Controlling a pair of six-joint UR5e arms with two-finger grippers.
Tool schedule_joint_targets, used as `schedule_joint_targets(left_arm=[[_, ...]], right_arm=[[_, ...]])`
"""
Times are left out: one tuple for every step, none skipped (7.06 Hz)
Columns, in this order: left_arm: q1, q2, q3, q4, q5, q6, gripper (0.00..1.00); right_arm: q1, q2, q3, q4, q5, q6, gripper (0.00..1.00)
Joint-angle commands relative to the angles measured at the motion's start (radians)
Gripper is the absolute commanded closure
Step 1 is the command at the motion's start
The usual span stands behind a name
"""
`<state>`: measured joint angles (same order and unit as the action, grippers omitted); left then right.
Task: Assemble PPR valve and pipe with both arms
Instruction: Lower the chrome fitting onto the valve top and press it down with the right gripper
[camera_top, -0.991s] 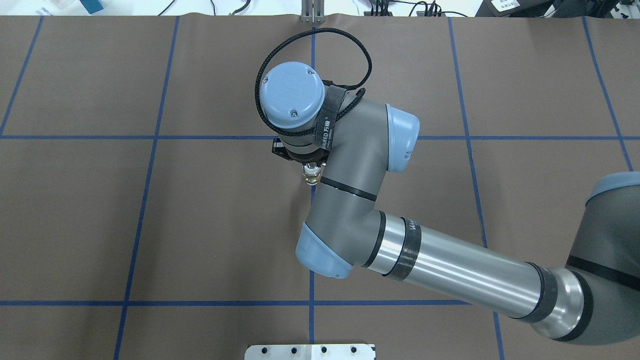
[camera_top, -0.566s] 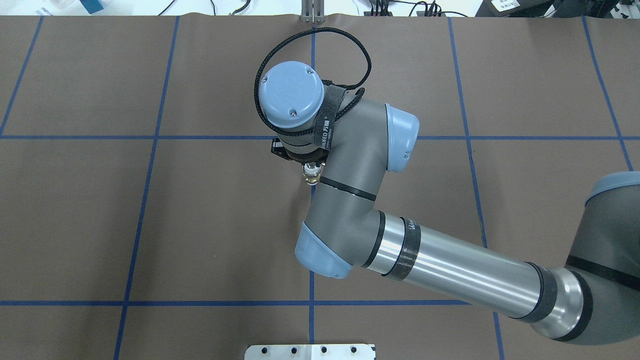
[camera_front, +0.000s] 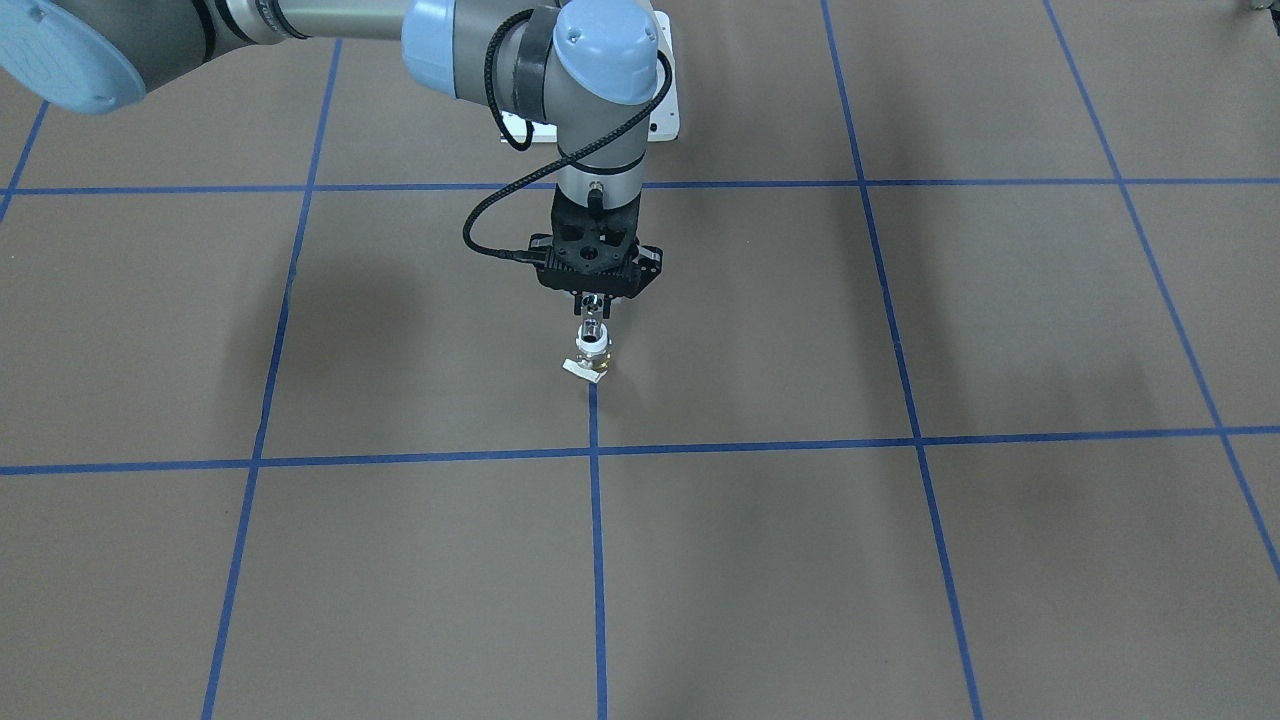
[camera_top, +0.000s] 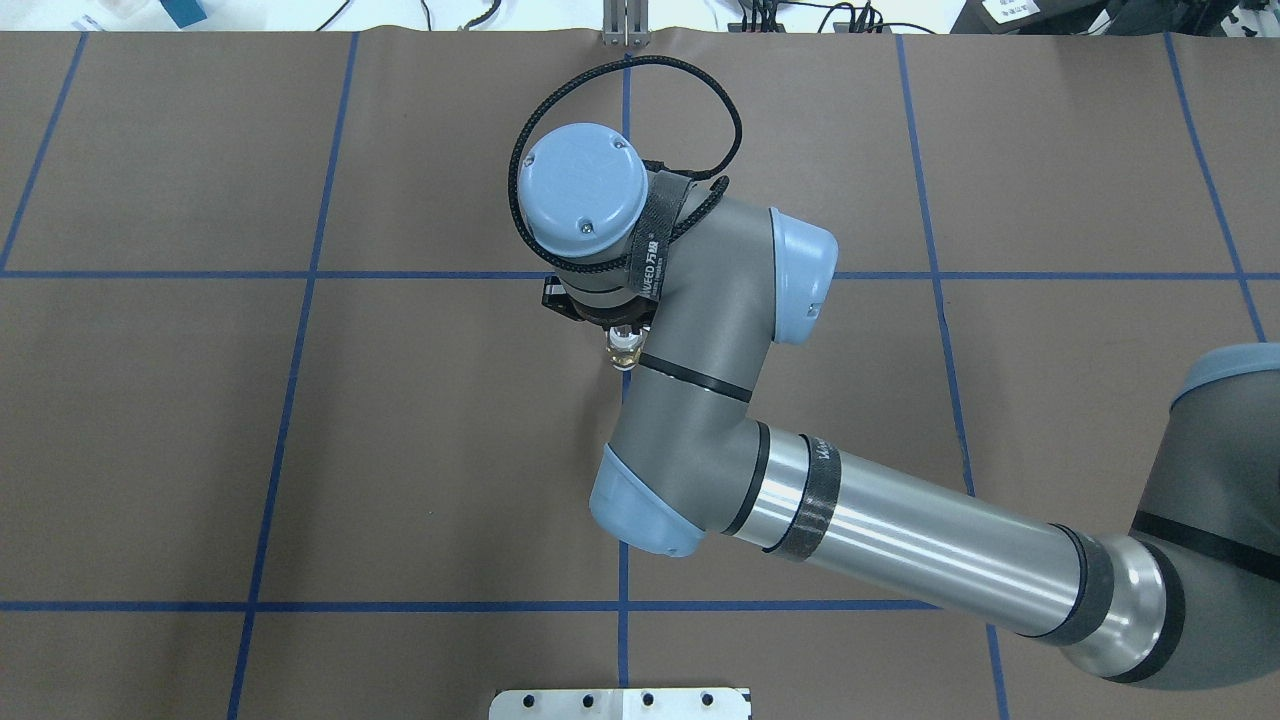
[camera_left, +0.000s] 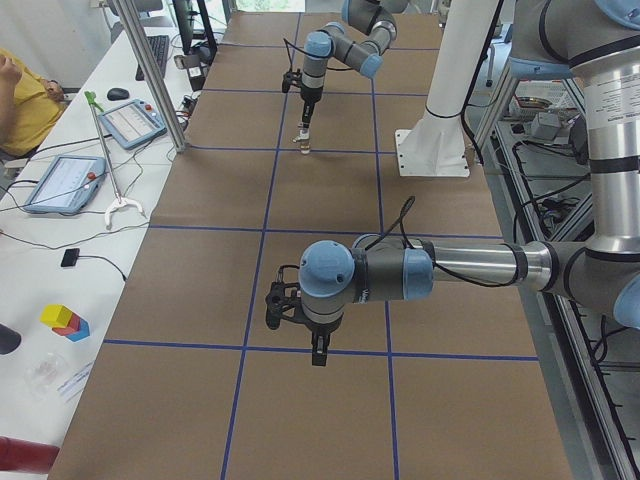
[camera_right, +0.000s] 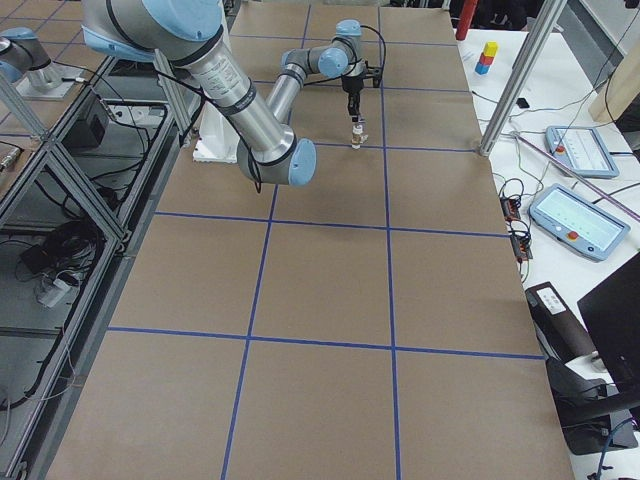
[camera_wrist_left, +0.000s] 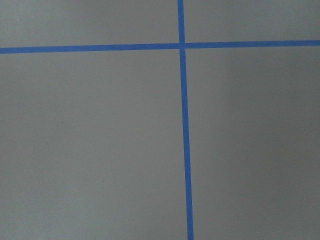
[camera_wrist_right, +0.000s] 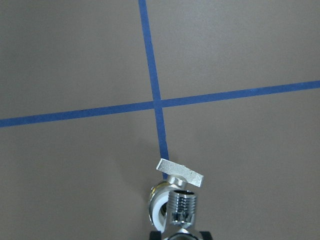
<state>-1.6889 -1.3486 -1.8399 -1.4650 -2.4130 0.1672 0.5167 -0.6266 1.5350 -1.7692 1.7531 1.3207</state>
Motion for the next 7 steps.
schedule_joint_targets(left_arm=[[0.0,-0.001,0.001,0.0,0.0,0.0,0.0],[0.0,0.0,0.001,0.0,0.0,0.0,0.0],[0.0,0.0,0.001,0.0,0.0,0.0,0.0],[0.0,-0.001,0.001,0.0,0.0,0.0,0.0],[0.0,-0.001,0.001,0.0,0.0,0.0,0.0],[0.0,0.0,0.001,0.0,0.0,0.0,0.0],[0.0,0.0,0.001,0.0,0.0,0.0,0.0]], right_arm=[[0.0,-0.007,-0.007,0.022,-0.001,0.0,1.0],[0.0,-0.01,-0.007,0.022,0.0,0.0,1.0],[-0.001,-0.01,-0.006,0.023,0.0,0.0,1.0],[-0.001,-0.012,-0.006,0.023,0.0,0.0,1.0],[-0.001,-0.012,-0.006,0.023,0.0,-0.002,1.0],[-0.001,-0.018,-0.004,0.036,-0.001,-0.008,0.82],[-0.001,-0.028,-0.001,0.043,-0.003,-0.006,0.28]])
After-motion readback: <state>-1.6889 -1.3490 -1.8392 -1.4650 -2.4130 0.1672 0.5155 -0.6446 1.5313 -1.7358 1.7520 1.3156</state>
